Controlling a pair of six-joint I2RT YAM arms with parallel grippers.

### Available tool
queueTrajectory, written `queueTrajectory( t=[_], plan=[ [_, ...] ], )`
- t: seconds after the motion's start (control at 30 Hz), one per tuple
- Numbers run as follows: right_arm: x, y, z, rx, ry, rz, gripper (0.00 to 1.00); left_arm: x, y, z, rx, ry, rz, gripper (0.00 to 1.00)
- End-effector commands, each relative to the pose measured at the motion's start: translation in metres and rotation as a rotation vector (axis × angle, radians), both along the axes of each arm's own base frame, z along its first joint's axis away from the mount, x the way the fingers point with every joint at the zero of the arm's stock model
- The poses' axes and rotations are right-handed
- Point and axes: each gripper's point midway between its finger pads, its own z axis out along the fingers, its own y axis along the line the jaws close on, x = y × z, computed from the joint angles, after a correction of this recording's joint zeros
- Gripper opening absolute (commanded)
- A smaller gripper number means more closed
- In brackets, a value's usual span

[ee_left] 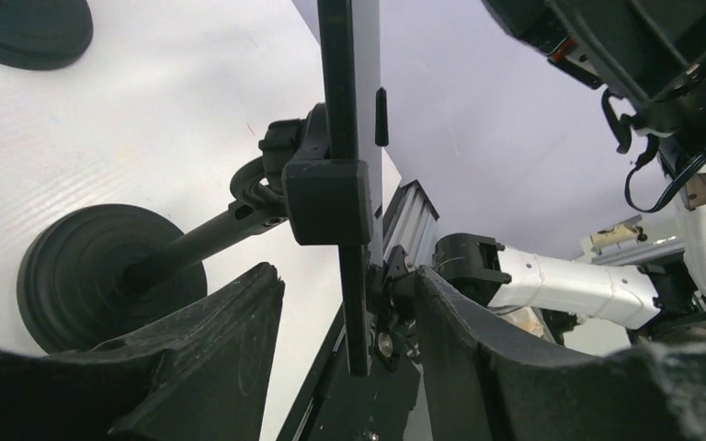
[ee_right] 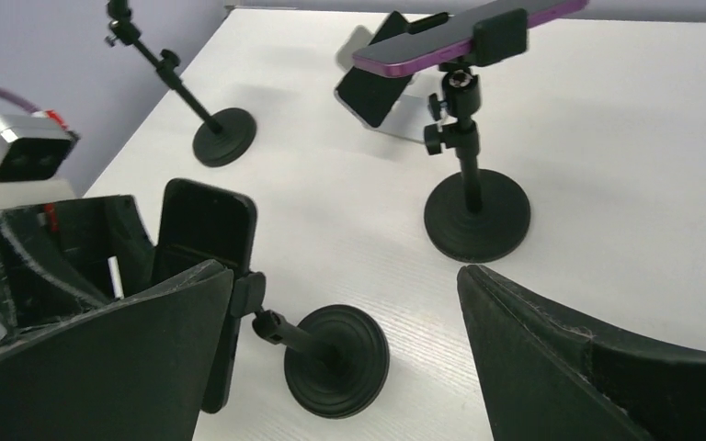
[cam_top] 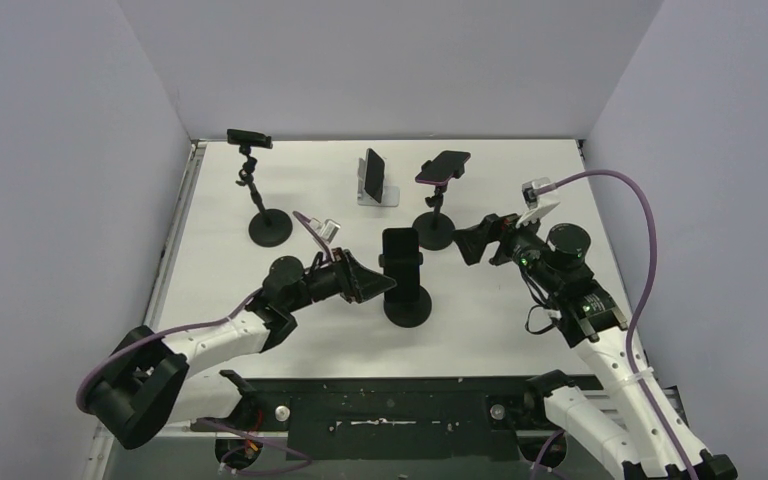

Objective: Remove the phone from the phone stand
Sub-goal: Move the phone stand with the phone to the center of the board, then remove the phone from the phone stand.

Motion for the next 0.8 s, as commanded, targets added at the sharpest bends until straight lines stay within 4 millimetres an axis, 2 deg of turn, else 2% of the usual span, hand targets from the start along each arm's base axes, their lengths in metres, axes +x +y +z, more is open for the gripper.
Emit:
queueTrajectory(
  t=[0.0,0.07,0.13,0.2,0.33,0.4,0.47,0.53,0.57,0.6,0.63,0.77],
  plan=[
    [0.022,-0.025,0.02,0.068,0.02,-0.224,1.0,0.008,0.017,0.024,-0.011,-0.063,0.062,0.56],
    [0.03,-0.035,0.017,0.133,0.087,-0.332,1.0,0.008,0.029,0.028,-0.002,-0.07,0.096,0.61],
    [0.033,-0.034,0.015,0.156,0.132,-0.355,1.0,0.009,0.042,0.033,0.016,-0.084,0.139,0.77],
    [0.034,-0.024,0.015,0.104,0.152,-0.287,1.0,0.014,0.058,0.037,0.048,-0.1,0.214,0.96],
    [0.046,-0.021,0.014,0.036,0.168,-0.272,1.0,0.037,0.106,0.046,0.15,-0.108,0.492,0.97],
    [0.047,-0.012,0.02,0.018,0.117,-0.206,1.0,0.045,0.123,0.048,0.226,-0.101,0.586,0.97],
    [0.048,-0.004,0.029,0.001,0.086,-0.201,1.0,0.051,0.128,0.054,0.299,-0.137,0.606,0.97],
    [0.048,0.003,0.03,-0.127,0.082,-0.271,0.99,0.056,0.128,0.066,0.334,-0.2,0.603,0.97],
    [0.037,0.023,0.023,-0.228,0.087,-0.261,1.0,0.058,0.127,0.071,0.351,-0.233,0.592,0.97],
    [0.035,0.026,0.023,-0.3,0.072,-0.295,1.0,0.057,0.126,0.074,0.368,-0.274,0.573,0.97],
    [0.024,0.042,0.025,-0.354,0.045,-0.279,1.0,0.057,0.124,0.079,0.383,-0.329,0.555,0.97],
    [0.017,0.059,0.03,-0.383,0.029,-0.28,1.0,0.056,0.132,0.08,0.42,-0.458,0.566,0.96]
  ],
)
